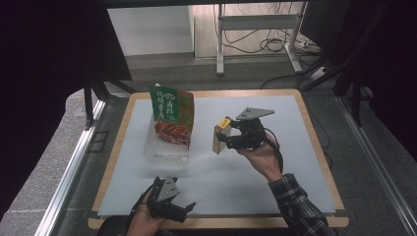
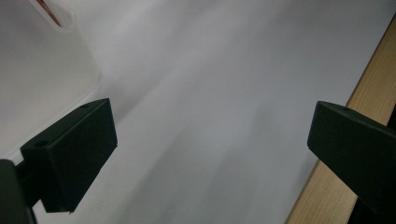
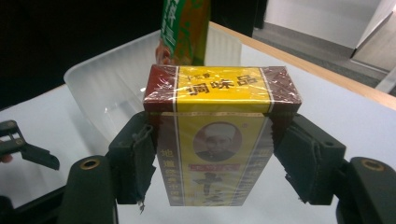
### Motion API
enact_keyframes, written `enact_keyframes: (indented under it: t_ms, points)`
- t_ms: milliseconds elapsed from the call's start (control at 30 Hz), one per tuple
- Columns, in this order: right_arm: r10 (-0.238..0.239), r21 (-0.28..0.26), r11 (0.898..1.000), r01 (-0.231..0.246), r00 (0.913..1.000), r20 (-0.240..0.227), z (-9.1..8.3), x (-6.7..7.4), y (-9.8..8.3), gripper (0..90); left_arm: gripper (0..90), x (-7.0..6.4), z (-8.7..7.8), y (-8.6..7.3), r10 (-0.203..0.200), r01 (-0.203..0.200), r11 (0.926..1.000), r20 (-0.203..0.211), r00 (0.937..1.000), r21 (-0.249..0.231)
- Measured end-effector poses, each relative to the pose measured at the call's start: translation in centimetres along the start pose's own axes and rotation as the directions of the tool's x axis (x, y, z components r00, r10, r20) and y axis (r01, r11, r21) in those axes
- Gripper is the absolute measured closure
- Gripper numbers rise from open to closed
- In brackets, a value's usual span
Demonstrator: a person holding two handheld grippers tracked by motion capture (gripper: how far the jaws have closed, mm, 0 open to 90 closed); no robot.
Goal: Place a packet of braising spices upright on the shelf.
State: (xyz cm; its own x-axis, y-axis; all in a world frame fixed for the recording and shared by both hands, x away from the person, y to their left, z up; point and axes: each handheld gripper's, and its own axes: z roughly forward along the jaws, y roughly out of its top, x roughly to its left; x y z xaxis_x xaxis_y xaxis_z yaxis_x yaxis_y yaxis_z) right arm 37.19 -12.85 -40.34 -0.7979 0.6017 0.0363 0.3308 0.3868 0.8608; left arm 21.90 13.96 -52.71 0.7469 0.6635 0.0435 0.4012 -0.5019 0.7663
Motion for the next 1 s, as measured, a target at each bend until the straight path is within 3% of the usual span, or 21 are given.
enact_keyframes:
  t_ms: [467, 1000]
  points:
    - [-0.021, -0.011, 1.000, 0.021, 0.9977, -0.065, 2.2, 1.6, 1.7, 31.9, 1.1, 0.0, 0.1, -0.1, 0.000, 0.000, 1.0000, 0.005, 1.0000, 0.003]
    - [-0.059, -0.020, 0.998, 0.057, 0.9897, -0.130, 5.6, 4.8, 3.5, 31.8, 1.2, -0.1, 0.1, 0.0, 0.005, -0.005, 1.0000, 0.010, 0.9999, 0.001]
